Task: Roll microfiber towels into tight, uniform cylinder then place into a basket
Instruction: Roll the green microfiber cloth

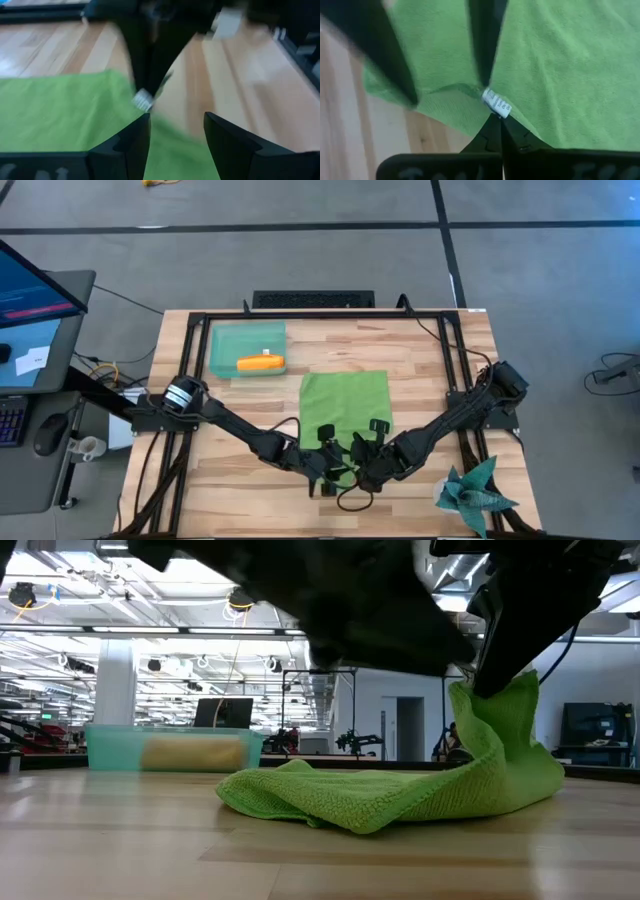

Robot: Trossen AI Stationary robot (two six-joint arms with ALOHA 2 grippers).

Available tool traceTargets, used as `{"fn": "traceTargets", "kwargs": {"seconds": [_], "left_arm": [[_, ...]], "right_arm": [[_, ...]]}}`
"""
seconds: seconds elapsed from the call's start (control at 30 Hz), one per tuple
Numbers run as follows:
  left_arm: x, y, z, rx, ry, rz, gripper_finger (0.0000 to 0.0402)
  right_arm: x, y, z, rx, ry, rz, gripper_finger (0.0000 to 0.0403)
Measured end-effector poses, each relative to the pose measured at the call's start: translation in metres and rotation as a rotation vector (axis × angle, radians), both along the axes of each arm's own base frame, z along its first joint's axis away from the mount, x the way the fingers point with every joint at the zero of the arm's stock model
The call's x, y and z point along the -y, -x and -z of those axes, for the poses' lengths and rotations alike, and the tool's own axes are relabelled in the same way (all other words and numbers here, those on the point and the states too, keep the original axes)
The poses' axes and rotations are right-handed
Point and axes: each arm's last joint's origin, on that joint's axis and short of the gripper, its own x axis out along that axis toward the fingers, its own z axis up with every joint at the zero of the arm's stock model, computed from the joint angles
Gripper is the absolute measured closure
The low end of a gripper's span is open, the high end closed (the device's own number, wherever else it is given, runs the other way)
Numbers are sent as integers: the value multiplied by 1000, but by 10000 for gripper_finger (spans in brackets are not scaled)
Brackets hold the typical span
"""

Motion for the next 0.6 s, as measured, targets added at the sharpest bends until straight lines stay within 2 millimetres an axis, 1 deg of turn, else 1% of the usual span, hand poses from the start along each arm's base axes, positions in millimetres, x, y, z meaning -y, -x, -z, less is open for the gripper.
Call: {"fn": "traceTargets", "kwargs": {"seconds": [0.23,0.5,0.6], "left_arm": [[-8,-1,3,-21,49,-80,225],[-8,-1,5,-32,78,-96,225],[-9,0,5,-40,83,-101,225]], "right_arm": [[1,0,-3,-10,7,0,396],[-5,-5,-21,21,-3,-3,397],[-6,-4,-26,15,12,-7,397]]}}
